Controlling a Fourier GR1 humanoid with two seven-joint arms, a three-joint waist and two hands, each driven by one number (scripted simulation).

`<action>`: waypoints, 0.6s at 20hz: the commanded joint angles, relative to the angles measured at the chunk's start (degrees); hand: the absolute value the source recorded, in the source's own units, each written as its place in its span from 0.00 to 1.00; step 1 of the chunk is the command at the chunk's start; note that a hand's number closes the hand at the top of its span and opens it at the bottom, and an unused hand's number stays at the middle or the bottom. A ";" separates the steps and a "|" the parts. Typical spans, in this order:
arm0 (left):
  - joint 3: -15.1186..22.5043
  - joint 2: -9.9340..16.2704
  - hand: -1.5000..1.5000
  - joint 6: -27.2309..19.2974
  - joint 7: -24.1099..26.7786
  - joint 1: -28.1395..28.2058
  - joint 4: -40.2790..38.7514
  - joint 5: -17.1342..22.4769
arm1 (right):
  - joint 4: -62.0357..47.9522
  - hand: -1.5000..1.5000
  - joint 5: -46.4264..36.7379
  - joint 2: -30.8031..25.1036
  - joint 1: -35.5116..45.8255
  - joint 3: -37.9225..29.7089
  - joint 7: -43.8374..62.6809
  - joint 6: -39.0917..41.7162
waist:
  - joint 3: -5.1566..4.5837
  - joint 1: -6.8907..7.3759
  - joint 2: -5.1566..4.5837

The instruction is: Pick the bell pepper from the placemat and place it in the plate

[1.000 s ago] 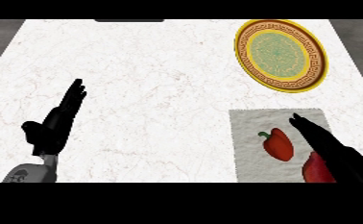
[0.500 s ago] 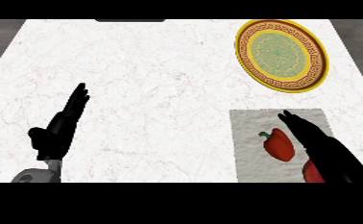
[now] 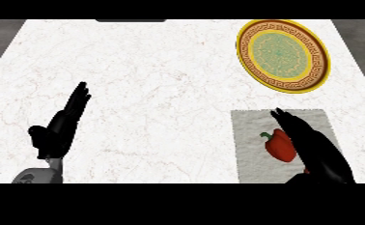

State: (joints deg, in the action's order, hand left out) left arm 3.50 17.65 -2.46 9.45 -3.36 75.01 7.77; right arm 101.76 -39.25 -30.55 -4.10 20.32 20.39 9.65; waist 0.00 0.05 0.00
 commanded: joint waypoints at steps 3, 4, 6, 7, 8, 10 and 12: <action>-0.61 -2.18 0.50 -0.13 -3.22 -1.40 1.11 -2.41 | -9.13 0.00 -5.79 4.66 2.90 -1.63 -3.13 -0.48 | 0.01 0.00 0.00; -2.60 -1.37 0.50 1.92 -2.36 0.38 1.87 -1.04 | -4.30 0.00 -5.31 2.84 -2.17 -3.18 -4.50 -0.10 | 0.00 -0.14 0.04; -2.46 -2.26 0.50 1.43 -0.42 1.58 1.69 -3.02 | -8.89 0.00 -5.85 5.67 2.54 -3.18 -5.73 2.08 | 0.00 0.01 0.01; -2.67 -1.00 0.50 2.68 0.26 2.87 2.10 -1.73 | -12.68 1.00 -2.65 4.30 3.24 -3.98 -9.16 2.44 | 0.01 0.18 -0.01; -0.42 -3.33 0.50 0.80 0.90 5.36 4.32 -3.37 | -10.36 1.00 -4.23 3.94 1.47 -1.90 -9.14 3.01 | 0.01 0.16 0.03; -3.25 -1.62 0.50 2.88 -2.17 1.42 3.17 -2.40 | -9.39 1.00 -6.22 4.67 0.86 -2.50 -11.55 2.07 | 0.00 -0.09 0.03; -3.12 -2.97 0.50 2.87 -0.67 -1.53 -1.07 -2.72 | -17.11 1.00 -7.14 7.15 6.29 -2.03 -13.54 1.41 | 0.01 0.06 -0.06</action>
State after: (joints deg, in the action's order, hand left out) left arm 1.06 15.50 -0.46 8.72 -2.79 75.99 5.27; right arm 91.23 -44.27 -25.89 -0.27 17.54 10.71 12.25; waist -0.59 0.06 0.35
